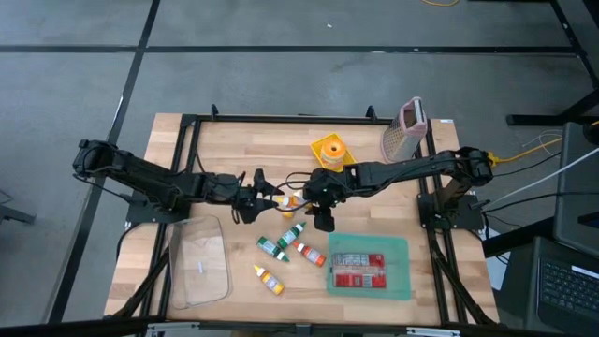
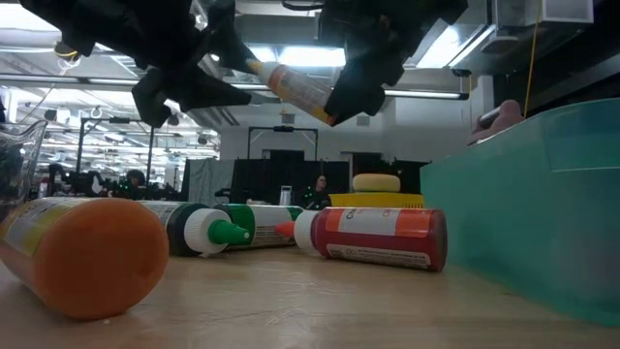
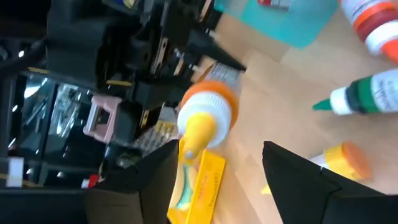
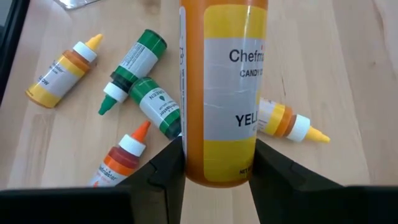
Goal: Pick & Place Food Item
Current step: Put the top right yellow food coloring bottle into the transparent bin
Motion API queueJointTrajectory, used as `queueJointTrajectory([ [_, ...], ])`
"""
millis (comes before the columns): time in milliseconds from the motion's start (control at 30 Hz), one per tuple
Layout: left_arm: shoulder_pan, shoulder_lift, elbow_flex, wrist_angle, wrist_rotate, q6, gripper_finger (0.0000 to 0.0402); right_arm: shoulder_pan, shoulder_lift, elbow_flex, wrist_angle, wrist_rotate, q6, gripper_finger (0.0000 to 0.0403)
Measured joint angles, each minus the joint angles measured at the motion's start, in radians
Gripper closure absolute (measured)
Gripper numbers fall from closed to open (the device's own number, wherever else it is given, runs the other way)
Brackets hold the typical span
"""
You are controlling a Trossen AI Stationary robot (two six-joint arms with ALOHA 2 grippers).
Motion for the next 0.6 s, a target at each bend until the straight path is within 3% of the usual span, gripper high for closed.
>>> queueJointTrajectory([
  [233,0.0,0.0,0.0,0.043,0.021,0.061,0.0169,0.0,0.0,0.0,0.002,0.0,0.0,0.0265],
  [600,0.0,0.0,0.0,0.053,0.049,0.08,0.0197,-0.001,0.0,0.0,0.023,-0.022,0.004,0.0265],
])
